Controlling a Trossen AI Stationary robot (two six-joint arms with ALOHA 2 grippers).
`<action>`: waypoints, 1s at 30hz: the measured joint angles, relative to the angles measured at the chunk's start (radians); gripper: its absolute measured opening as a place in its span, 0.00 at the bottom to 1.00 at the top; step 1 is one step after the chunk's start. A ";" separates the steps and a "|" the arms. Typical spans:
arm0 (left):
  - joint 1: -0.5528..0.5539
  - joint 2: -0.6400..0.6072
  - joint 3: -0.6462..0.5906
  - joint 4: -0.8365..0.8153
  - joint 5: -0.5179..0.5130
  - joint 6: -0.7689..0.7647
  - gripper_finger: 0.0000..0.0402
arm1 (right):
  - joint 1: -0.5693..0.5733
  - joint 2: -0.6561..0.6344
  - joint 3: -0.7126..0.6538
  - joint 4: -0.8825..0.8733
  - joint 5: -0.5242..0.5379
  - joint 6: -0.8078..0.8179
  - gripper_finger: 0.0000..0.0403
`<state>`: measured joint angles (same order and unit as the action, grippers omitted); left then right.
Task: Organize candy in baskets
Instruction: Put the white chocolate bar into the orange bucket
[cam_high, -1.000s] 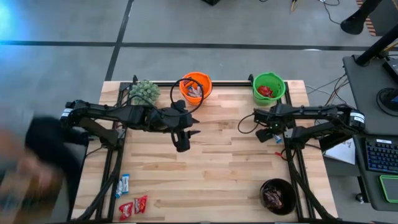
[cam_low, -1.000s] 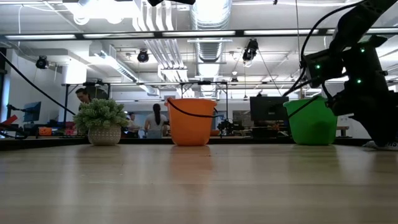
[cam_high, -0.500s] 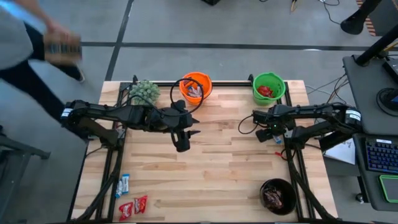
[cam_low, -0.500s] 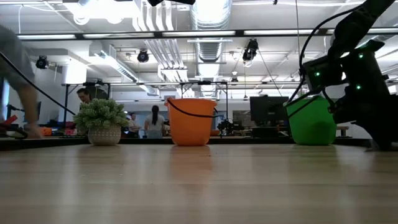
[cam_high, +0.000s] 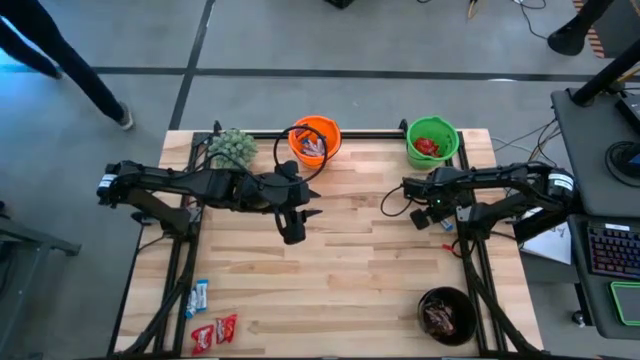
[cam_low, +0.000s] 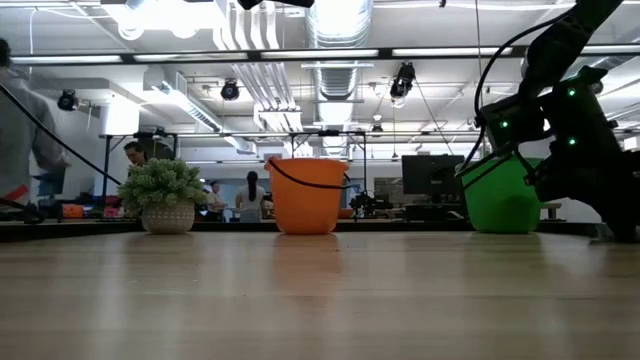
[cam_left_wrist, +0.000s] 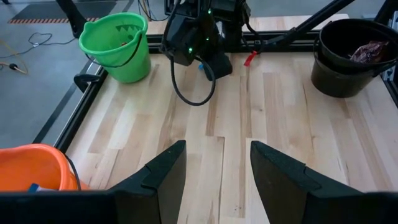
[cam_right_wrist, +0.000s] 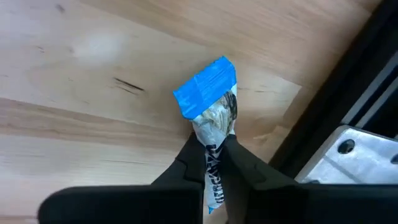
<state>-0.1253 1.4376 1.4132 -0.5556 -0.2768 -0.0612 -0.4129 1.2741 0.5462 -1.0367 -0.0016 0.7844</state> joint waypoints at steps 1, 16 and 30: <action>0.000 0.000 0.000 -0.001 0.000 0.000 0.40 | 0.000 -0.006 0.001 -0.009 0.000 0.000 0.04; 0.000 -0.001 0.000 -0.061 -0.001 0.025 0.40 | 0.000 -0.254 0.177 -0.158 -0.001 0.000 0.03; 0.010 -0.007 0.000 -0.176 -0.079 0.022 0.40 | -0.073 -0.286 0.480 -0.169 0.144 -0.162 0.03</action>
<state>-0.1158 1.4303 1.4132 -0.7320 -0.3556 -0.0391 -0.4856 0.9882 1.0258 -1.2062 0.1420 0.6226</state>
